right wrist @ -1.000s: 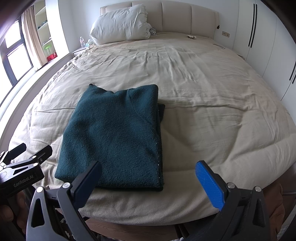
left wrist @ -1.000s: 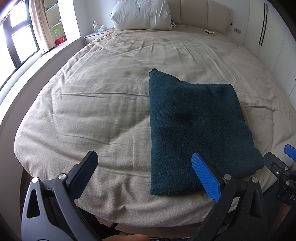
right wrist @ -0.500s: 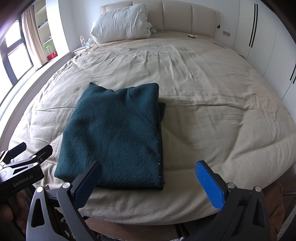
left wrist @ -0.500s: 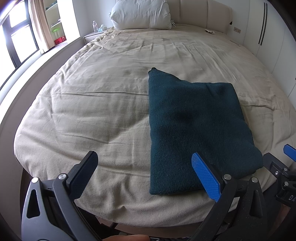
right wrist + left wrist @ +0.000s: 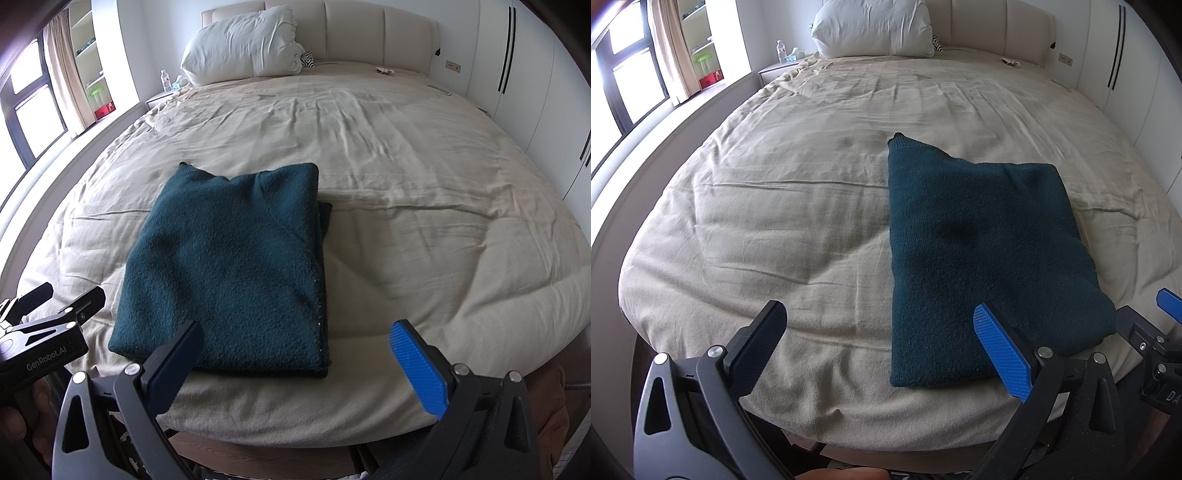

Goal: Fold small clothes

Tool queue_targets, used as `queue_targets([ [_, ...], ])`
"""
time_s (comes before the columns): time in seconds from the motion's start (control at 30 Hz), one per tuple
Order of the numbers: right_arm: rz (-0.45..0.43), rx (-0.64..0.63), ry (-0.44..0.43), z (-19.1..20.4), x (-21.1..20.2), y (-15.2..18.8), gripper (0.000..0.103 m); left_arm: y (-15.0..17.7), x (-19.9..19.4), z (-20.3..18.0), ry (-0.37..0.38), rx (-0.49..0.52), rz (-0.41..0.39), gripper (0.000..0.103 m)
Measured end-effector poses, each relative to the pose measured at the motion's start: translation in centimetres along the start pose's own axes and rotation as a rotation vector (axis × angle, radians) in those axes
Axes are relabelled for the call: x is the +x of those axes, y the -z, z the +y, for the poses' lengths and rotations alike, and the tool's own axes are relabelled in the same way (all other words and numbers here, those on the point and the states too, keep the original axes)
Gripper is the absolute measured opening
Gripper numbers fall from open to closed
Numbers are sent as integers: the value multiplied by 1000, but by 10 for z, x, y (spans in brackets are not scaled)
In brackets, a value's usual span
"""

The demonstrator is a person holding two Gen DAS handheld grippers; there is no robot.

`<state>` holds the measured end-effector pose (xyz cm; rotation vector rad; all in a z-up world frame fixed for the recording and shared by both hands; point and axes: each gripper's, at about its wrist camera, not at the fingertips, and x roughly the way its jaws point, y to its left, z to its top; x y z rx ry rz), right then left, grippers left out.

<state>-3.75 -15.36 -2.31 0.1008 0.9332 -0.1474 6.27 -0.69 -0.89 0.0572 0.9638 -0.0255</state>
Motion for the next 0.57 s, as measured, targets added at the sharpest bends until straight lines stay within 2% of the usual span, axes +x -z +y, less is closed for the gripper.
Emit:
queue_targets([
  [0.3, 2, 1, 0, -2, 1, -1, 103, 1, 1, 0, 1, 0, 2, 103],
  [0.57, 10, -3, 1, 4, 0, 13, 103, 3, 2, 2, 2, 3, -7, 103],
])
